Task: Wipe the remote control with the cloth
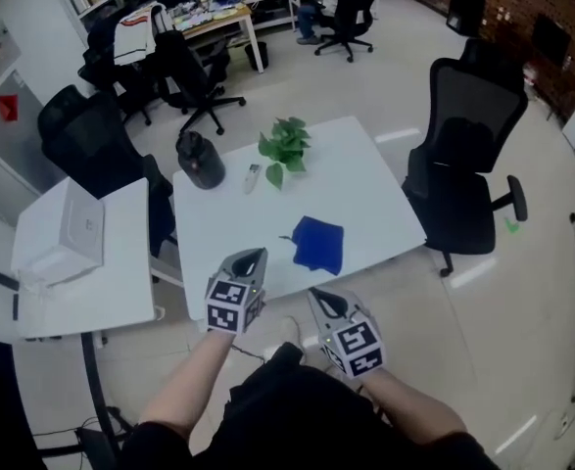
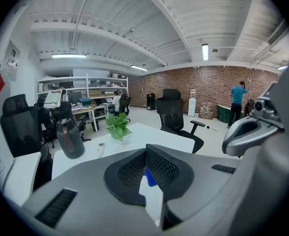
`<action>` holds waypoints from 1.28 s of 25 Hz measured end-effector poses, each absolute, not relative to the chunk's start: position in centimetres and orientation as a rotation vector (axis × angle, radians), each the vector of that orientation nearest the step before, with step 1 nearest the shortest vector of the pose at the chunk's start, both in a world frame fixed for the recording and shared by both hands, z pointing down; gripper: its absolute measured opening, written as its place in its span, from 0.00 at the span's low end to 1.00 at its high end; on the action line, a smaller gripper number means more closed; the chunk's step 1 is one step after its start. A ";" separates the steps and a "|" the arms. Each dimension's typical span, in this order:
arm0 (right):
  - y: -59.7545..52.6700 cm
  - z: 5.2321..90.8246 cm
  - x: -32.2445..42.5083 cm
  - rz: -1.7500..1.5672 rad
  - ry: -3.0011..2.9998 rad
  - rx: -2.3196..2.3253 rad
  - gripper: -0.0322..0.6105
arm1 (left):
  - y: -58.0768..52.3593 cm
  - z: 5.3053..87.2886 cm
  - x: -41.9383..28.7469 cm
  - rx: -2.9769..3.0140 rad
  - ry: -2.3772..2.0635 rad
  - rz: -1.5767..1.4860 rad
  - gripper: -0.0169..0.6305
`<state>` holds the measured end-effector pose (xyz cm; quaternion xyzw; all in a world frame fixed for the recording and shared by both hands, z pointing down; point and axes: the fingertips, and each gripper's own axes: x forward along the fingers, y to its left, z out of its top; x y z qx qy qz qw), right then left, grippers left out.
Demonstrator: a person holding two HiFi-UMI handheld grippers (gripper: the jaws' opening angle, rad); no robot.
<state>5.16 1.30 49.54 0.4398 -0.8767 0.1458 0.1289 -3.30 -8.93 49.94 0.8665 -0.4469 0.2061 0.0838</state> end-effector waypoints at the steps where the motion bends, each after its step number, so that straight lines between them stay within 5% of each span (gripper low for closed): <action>1: 0.1 50.1 5.0 0.421 -2.535 1.277 0.06 | -10.7 50.6 -3.8 2.574 -1.339 0.623 0.03; 10: -12.4 54.9 1.2 0.547 -2.388 1.246 0.07 | -28.0 59.3 -9.4 2.396 -1.397 0.751 0.03; 18: -19.6 58.6 -0.5 0.665 -2.280 1.260 0.07 | -40.5 67.2 -12.0 2.249 -1.451 0.924 0.36; 32: -22.0 61.7 0.9 0.763 -2.179 1.320 0.07 | -44.1 73.8 -11.2 2.181 -1.353 1.010 0.35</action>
